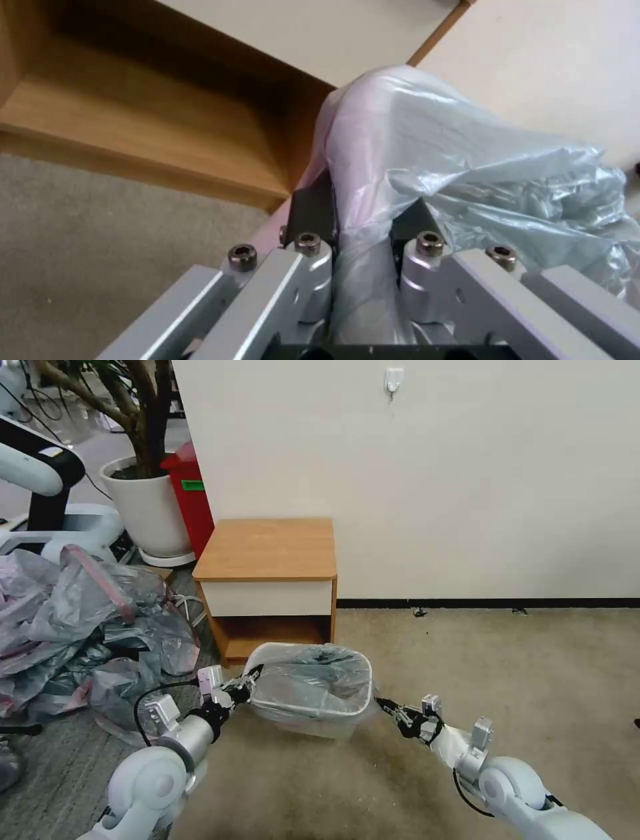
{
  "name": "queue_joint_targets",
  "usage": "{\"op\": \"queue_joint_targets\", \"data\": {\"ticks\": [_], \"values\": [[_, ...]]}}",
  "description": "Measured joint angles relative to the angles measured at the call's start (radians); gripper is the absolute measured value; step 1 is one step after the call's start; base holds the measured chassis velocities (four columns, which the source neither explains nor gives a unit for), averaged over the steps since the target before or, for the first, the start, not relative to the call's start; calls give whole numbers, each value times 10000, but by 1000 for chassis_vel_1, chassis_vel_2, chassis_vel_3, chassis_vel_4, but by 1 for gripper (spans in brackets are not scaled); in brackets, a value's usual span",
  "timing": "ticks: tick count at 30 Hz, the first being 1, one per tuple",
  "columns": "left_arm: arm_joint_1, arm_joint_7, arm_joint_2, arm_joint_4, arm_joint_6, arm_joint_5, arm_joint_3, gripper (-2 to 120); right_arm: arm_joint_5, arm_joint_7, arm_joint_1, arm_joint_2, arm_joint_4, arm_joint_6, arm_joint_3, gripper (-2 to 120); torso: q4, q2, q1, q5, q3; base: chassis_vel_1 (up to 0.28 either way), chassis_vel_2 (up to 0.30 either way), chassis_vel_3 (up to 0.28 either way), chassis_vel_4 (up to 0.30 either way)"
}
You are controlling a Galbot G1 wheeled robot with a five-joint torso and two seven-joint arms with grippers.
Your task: Pick up the garbage bag from the table and place it over the trash can.
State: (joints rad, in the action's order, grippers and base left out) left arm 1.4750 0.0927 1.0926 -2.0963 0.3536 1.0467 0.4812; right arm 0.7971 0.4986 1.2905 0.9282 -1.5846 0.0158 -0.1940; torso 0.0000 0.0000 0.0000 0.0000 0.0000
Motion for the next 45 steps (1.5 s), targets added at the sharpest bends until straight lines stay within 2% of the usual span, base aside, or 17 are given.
{"op": "queue_joint_targets", "data": {"ticks": [20,41,43,45], "values": [[-123,11,27,-23,21,94,-135,9,-1591,-396,-251,192,544,256,156,0,1,0,0,0,0,0,0,0,0],[-233,43,71,146,55,113,-226,9,-2442,-540,-410,277,876,751,204,0,1,0,0,0,0,0,0,0,0],[-253,43,84,218,55,84,-228,9,-2422,-630,-341,253,847,1021,203,3,0,0,0,0,0,0,0,0,0],[-335,46,101,343,45,26,-231,9,-2334,-845,-224,187,711,1308,154,12,0,0,0,0,0,0,0,0,0]]}}
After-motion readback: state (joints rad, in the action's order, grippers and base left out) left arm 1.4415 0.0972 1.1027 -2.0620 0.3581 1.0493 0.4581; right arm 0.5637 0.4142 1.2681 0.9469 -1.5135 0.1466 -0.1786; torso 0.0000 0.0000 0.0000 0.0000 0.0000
